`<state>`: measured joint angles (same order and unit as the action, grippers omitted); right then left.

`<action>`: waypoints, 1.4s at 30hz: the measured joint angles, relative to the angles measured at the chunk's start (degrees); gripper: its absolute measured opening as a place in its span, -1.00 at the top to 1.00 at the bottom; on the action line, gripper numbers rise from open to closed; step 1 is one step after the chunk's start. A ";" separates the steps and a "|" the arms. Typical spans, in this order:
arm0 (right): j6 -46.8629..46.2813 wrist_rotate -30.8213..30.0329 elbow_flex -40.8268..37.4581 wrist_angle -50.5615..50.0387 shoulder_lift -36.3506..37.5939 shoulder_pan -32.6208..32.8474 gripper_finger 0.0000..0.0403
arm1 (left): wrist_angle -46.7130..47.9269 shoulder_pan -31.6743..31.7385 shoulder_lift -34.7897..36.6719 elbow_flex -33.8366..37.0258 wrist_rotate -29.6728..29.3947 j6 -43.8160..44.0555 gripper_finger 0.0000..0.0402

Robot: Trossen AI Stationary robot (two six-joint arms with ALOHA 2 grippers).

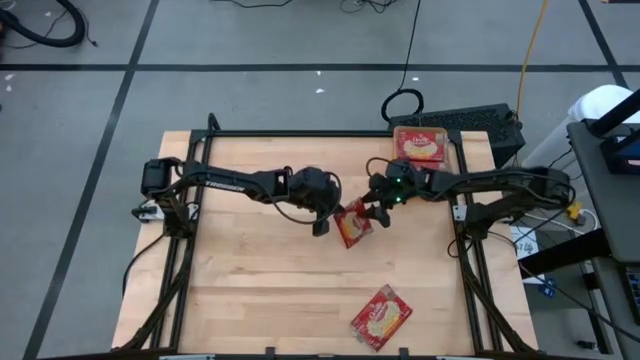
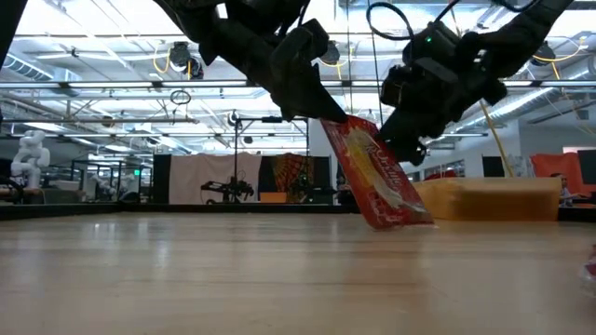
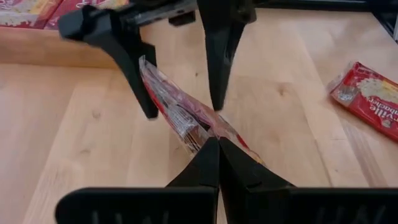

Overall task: Sort popcorn bags into baskets
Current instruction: Put the red popcorn bag into the orange bin

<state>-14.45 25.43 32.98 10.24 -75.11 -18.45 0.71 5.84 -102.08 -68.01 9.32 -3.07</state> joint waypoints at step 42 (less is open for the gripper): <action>1.45 3.20 50.04 -46.38 -10.75 3.98 0.97 | 7.63 7.42 20.55 -0.02 11.65 23.21 -0.31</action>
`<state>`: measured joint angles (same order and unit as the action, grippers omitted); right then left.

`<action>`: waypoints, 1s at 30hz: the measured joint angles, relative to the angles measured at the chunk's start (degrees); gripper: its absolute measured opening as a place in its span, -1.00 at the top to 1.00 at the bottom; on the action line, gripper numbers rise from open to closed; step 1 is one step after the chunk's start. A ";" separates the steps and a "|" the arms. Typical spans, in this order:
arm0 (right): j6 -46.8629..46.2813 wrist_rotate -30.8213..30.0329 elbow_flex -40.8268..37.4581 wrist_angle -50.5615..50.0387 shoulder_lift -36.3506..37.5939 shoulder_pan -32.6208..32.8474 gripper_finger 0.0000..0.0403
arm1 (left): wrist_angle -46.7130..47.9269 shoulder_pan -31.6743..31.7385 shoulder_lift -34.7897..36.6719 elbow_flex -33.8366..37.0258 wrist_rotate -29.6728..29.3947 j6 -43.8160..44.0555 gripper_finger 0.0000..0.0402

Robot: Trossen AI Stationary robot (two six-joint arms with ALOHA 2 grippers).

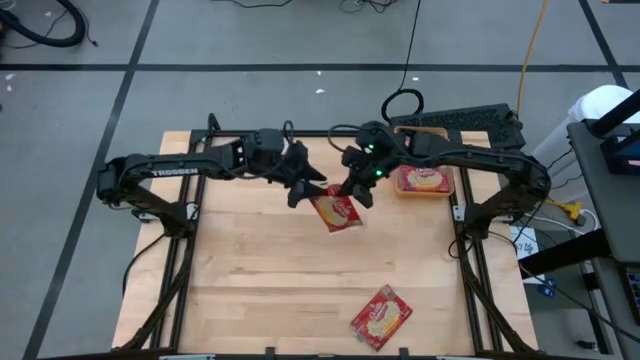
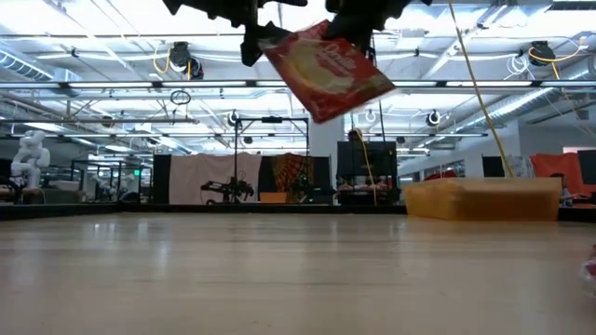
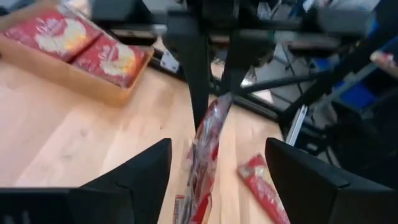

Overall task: Sort popcorn bags into baskets
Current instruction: Put the red popcorn bag into the orange bin

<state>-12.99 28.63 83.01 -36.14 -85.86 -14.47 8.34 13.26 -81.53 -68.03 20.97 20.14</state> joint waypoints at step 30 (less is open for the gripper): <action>-13.32 -12.35 2.00 4.67 10.19 1.02 0.38 | 5.29 6.63 8.86 0.02 2.15 -6.06 0.90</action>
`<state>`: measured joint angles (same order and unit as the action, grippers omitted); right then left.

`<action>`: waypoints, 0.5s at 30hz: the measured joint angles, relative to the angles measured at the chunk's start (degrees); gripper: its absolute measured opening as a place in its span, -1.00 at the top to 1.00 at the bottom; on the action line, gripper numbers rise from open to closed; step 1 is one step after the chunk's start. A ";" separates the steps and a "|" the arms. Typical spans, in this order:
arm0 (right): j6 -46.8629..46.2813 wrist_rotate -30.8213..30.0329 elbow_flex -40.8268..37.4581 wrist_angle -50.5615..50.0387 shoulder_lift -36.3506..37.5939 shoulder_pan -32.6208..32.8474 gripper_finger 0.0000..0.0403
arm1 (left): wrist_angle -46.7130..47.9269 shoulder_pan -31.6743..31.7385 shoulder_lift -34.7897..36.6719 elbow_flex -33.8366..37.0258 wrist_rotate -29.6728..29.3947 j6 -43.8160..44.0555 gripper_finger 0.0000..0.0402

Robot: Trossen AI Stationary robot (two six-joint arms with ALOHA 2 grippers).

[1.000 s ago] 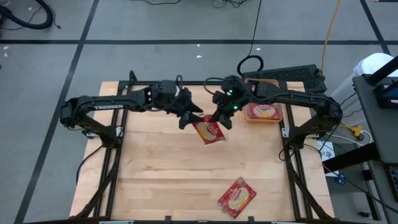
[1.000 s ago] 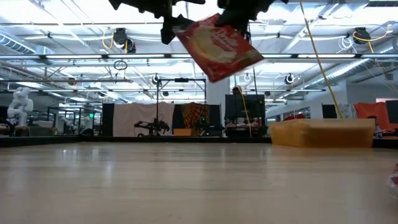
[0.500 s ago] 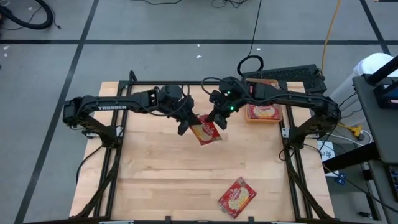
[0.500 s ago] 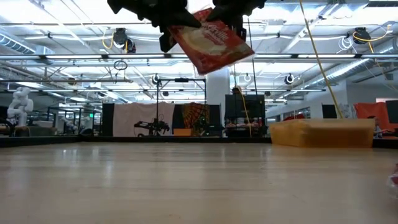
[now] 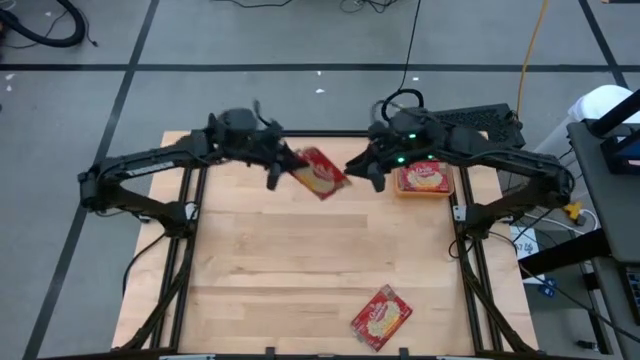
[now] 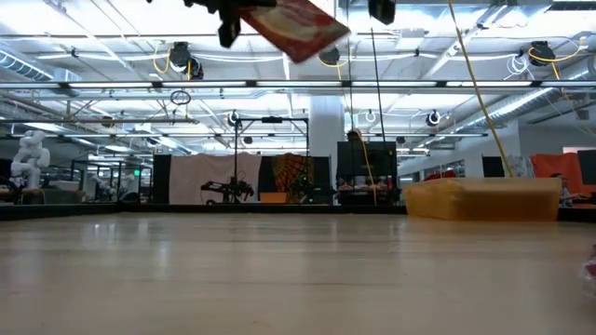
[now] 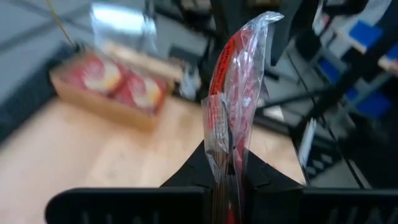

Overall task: Sort popcorn bags into baskets
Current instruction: Put the red popcorn bag into the orange bin

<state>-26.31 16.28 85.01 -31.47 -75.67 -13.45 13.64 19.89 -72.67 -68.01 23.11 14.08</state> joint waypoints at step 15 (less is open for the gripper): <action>5.94 -10.22 0.00 4.18 3.94 -2.83 0.22 | -23.46 5.51 -2.78 0.07 7.55 6.86 0.90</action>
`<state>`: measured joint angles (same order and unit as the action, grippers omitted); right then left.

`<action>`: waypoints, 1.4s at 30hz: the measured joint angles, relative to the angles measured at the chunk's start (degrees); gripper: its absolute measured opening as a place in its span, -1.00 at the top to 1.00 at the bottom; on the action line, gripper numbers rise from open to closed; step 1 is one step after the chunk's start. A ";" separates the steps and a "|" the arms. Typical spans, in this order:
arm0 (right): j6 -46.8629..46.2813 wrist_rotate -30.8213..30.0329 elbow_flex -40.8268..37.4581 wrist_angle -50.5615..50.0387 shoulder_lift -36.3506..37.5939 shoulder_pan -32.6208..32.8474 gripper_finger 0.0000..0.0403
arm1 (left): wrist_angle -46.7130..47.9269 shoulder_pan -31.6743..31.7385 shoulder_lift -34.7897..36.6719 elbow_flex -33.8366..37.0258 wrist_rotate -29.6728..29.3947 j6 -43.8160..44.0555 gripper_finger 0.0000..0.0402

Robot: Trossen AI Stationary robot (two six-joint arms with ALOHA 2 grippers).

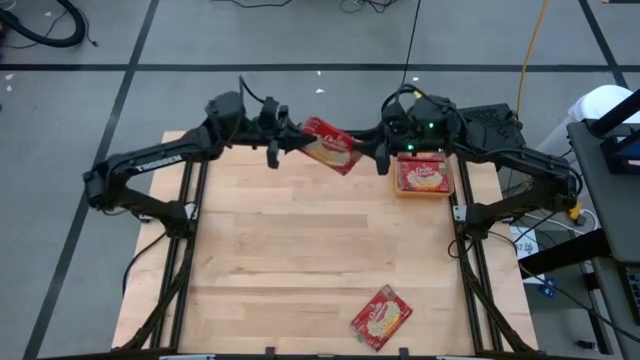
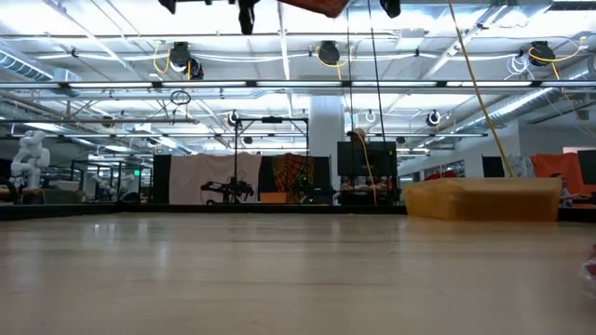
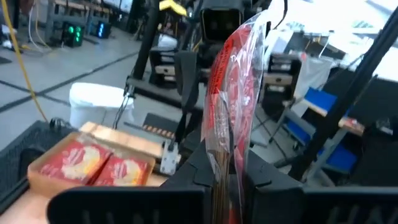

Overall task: Sort popcorn bags into baskets
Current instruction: Put the red popcorn bag into the orange bin

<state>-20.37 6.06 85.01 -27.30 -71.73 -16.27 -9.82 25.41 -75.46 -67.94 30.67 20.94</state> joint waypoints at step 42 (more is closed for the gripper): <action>34.36 -0.43 -1.08 -41.24 -0.15 -41.10 0.93 | 28.85 2.21 -6.03 0.00 -25.59 1.52 -0.13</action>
<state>13.99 5.63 83.93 -68.54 -71.88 -57.37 19.03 27.62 -81.49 -67.94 5.08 22.46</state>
